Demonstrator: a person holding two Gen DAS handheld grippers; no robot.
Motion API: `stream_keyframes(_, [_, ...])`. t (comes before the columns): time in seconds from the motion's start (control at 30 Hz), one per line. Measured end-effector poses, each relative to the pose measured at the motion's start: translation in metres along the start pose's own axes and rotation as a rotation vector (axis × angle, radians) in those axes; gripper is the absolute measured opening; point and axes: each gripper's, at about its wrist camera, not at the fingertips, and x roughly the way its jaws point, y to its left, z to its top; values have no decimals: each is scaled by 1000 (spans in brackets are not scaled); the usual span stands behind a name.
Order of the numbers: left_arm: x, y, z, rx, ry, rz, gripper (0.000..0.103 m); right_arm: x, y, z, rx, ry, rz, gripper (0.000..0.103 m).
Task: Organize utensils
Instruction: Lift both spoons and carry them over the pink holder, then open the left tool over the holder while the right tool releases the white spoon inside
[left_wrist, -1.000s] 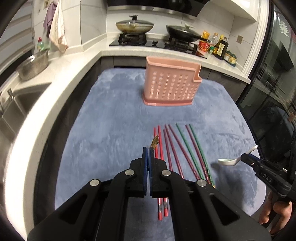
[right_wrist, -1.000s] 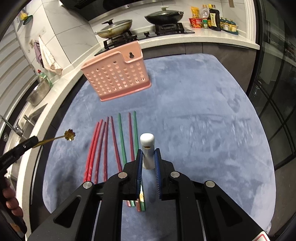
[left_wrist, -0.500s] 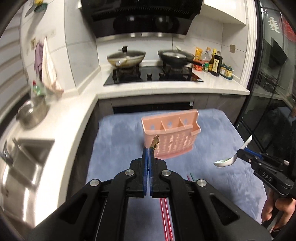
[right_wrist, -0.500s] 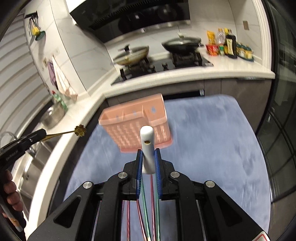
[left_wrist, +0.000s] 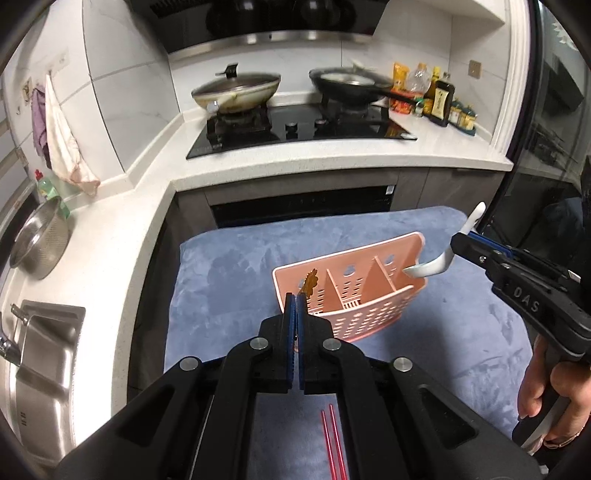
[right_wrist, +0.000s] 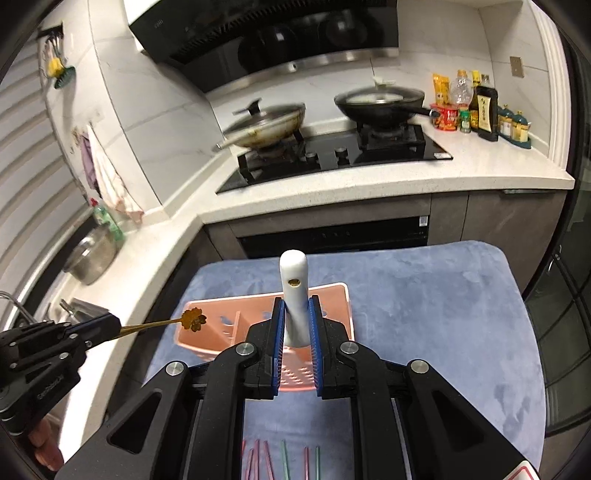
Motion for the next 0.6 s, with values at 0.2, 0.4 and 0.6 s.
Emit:
stream_keyframes(0.2, [30, 10, 2, -40, 48, 1, 1, 41, -14, -6, 15, 68, -29, 12])
stream_keyframes(0.4, [42, 20, 3, -91, 31, 11, 5, 51, -12, -11, 5, 68, -35, 15])
stream_keyframes(0.6, [36, 26, 3, -133, -24, 42, 43, 41, -10, -12, -5, 51, -43, 21])
